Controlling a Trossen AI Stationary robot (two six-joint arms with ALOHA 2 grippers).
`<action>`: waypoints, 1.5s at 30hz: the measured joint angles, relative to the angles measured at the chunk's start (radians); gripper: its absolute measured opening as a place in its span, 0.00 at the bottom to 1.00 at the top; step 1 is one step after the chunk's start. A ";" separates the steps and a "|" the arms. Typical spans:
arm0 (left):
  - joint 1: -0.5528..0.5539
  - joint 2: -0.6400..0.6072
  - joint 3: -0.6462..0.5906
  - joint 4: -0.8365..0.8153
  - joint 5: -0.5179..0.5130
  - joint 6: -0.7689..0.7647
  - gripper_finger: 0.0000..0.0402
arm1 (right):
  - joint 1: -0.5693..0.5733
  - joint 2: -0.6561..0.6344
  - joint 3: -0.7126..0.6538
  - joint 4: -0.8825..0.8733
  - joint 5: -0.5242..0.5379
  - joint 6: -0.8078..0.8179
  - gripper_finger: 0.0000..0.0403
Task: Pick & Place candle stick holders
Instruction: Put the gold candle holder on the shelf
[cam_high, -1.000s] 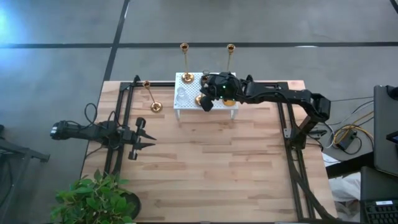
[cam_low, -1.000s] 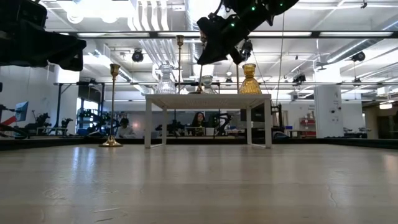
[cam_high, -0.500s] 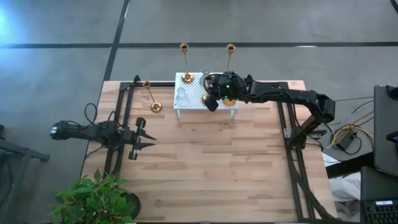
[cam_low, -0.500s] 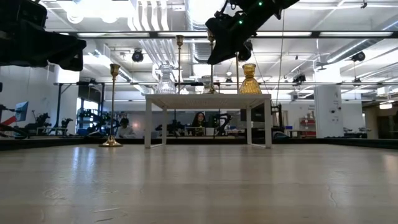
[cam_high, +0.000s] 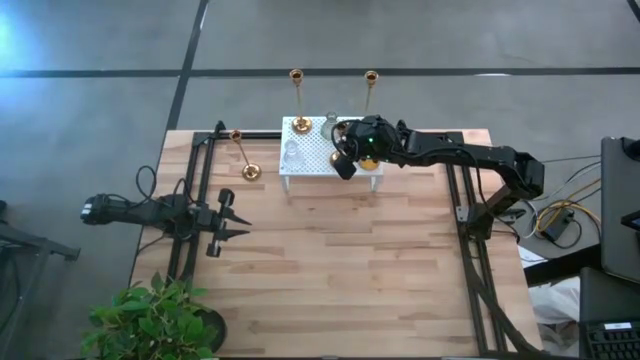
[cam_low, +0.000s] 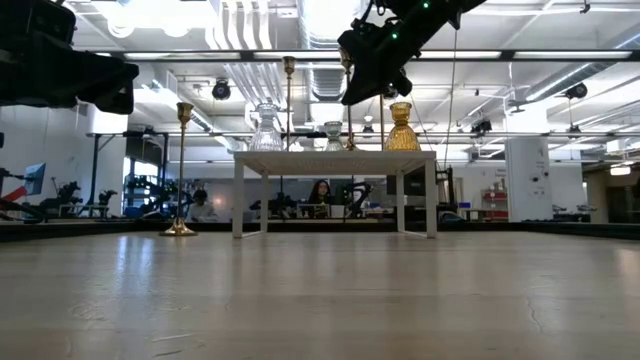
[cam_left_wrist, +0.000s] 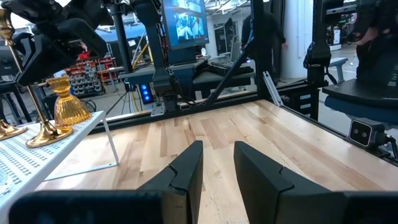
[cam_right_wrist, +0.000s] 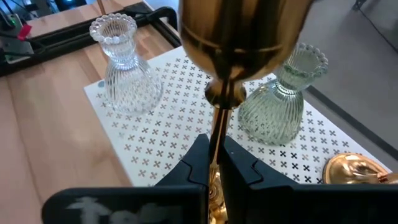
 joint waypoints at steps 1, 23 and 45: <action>0.000 0.000 0.000 0.000 0.000 0.000 0.24 | 0.000 0.000 0.000 0.000 0.000 0.000 0.03; 0.000 0.000 0.000 0.000 0.000 0.000 0.24 | -0.008 -0.010 0.000 -0.015 0.007 0.006 0.03; 0.000 0.000 0.000 0.000 0.000 0.000 0.24 | -0.009 -0.011 -0.006 -0.011 -0.011 0.013 0.25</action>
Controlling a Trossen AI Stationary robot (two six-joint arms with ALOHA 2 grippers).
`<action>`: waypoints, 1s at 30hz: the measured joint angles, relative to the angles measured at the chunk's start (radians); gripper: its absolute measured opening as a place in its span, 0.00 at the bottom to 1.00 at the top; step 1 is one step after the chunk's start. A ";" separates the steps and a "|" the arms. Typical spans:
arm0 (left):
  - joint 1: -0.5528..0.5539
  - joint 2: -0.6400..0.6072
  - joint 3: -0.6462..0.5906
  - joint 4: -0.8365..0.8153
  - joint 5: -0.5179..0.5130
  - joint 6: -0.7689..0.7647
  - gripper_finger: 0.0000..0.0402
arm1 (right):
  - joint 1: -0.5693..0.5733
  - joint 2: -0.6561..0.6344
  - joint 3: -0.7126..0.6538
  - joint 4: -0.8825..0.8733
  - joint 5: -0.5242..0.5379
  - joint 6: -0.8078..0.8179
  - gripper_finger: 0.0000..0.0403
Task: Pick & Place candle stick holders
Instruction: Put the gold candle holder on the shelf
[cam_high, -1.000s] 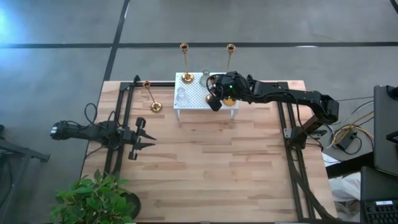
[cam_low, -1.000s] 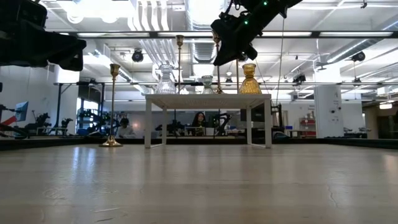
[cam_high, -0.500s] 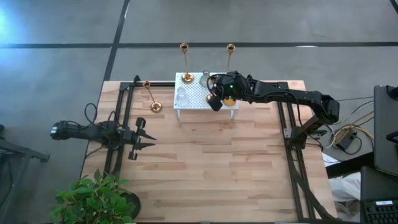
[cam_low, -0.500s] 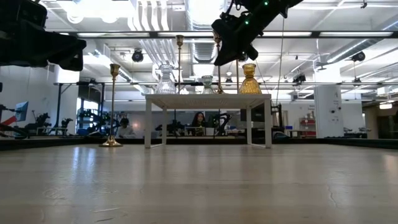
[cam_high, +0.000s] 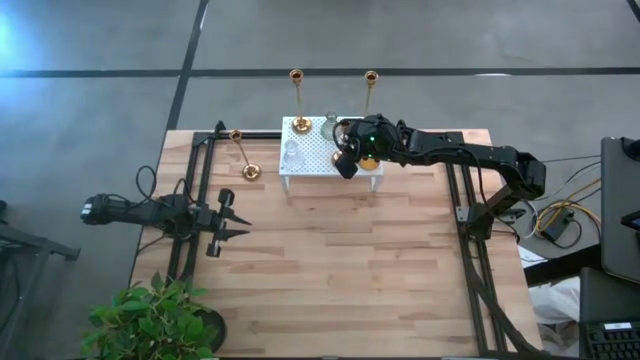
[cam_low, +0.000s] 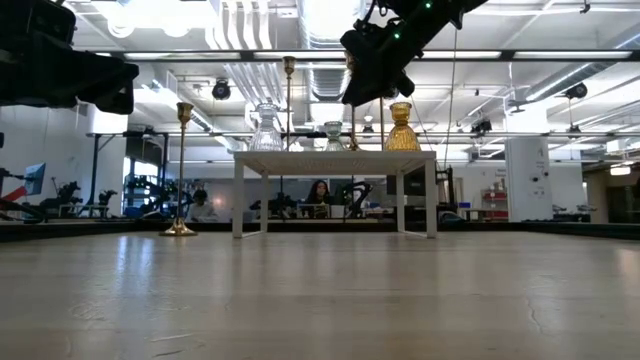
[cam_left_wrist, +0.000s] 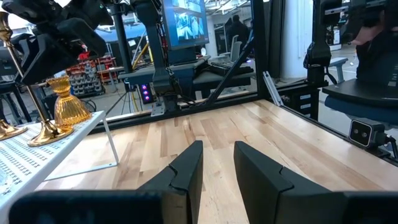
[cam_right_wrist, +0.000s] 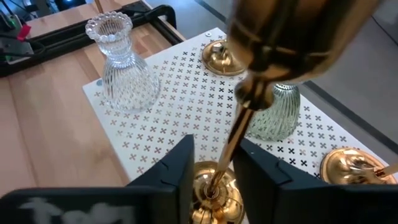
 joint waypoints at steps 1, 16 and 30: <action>0.000 0.000 0.000 0.000 0.000 0.000 0.24 | 0.000 0.000 0.000 0.000 0.000 0.000 0.27; 0.000 0.000 0.000 0.000 0.000 0.000 0.24 | 0.001 -0.032 0.007 -0.005 0.000 -0.006 0.47; 0.000 0.000 0.000 0.000 0.000 0.000 0.24 | 0.070 -0.340 0.002 -0.372 0.001 0.065 0.37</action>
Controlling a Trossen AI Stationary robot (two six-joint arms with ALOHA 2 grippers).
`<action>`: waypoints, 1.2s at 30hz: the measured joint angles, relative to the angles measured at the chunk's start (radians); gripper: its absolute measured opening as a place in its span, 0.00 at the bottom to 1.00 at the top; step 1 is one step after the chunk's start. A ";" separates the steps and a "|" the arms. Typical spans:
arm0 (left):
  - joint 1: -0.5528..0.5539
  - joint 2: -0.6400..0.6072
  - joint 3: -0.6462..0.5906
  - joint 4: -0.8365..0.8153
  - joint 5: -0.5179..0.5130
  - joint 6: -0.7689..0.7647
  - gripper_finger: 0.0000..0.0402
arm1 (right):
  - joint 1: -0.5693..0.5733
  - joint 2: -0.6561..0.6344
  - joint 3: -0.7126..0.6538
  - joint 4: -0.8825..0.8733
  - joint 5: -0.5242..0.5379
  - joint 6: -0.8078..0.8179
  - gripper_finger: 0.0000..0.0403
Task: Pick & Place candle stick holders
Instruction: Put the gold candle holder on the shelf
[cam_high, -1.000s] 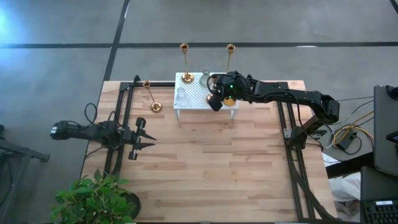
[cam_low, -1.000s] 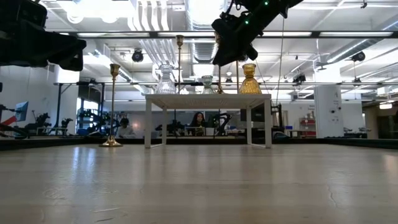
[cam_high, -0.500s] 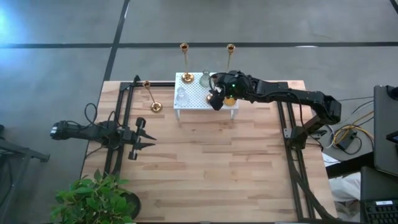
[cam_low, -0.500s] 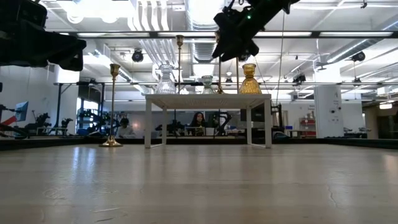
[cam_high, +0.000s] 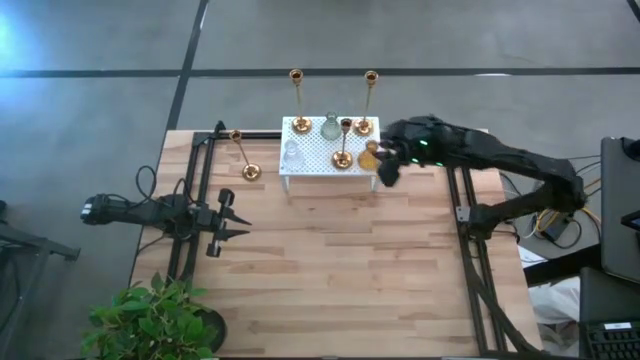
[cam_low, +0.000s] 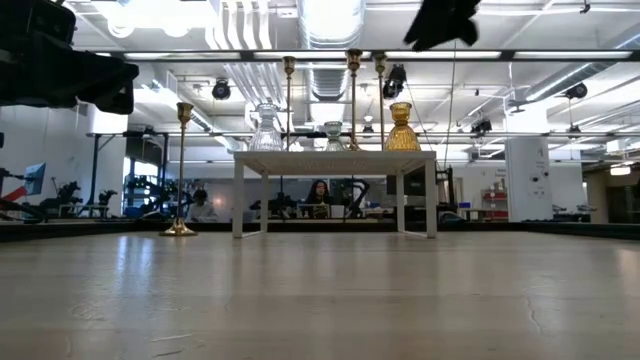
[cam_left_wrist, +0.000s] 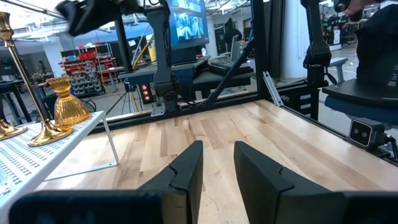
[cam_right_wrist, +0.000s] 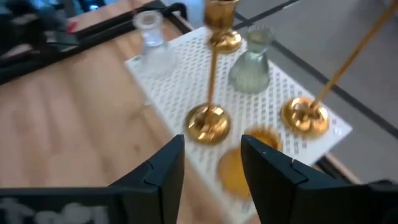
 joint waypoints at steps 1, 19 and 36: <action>0.000 0.000 0.000 0.000 0.000 0.000 0.24 | 0.014 -0.029 -0.002 -0.028 -0.001 0.015 0.36; 0.000 0.000 0.000 0.000 0.000 0.000 0.24 | 0.103 -0.612 -0.522 0.082 -0.148 0.182 0.02; 0.000 0.000 0.000 0.000 0.000 0.000 0.24 | 0.103 -1.037 -1.118 0.760 -0.417 -0.095 0.02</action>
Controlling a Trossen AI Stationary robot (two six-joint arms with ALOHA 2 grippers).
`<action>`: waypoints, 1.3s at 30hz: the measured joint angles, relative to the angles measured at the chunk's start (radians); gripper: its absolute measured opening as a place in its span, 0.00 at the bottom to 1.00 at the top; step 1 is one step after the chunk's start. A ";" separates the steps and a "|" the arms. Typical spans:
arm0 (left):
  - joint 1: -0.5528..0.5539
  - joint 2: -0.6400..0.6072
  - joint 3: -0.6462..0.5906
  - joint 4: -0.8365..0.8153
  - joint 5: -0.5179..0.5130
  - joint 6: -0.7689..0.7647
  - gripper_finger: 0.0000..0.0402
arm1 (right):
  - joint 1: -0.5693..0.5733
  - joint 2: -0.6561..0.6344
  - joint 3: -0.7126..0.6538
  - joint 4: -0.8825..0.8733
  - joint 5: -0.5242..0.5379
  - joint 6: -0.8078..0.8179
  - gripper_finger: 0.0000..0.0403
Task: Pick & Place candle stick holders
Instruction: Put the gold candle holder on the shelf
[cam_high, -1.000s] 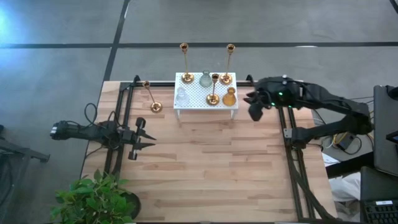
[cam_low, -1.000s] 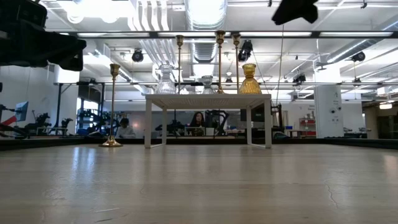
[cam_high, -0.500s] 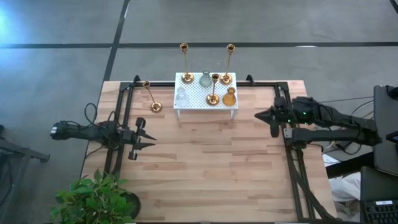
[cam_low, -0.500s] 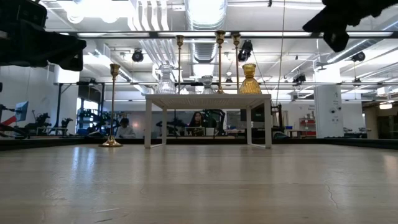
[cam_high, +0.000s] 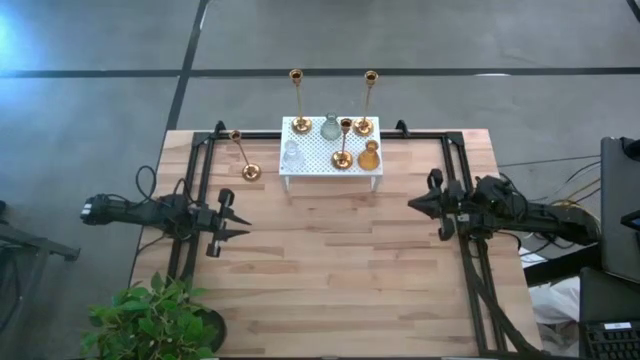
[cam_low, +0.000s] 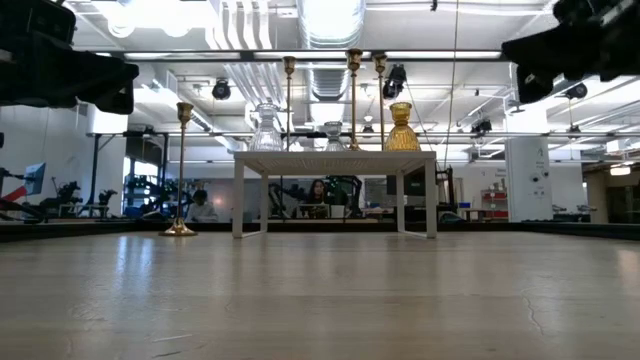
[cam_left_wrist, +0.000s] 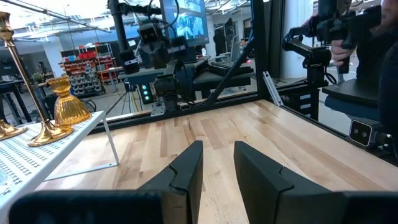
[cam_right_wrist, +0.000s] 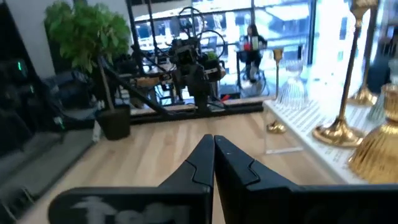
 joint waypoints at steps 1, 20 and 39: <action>0.000 0.000 0.000 0.000 0.000 0.000 0.24 | 0.000 -0.019 -0.018 0.011 -0.002 -0.038 0.02; 0.000 0.002 0.000 0.000 0.000 0.000 0.24 | 0.000 -0.164 -0.174 0.085 0.168 -0.126 0.02; 0.000 0.002 0.000 0.000 0.000 0.000 0.24 | 0.000 -0.149 -0.175 -0.031 0.166 -0.125 0.02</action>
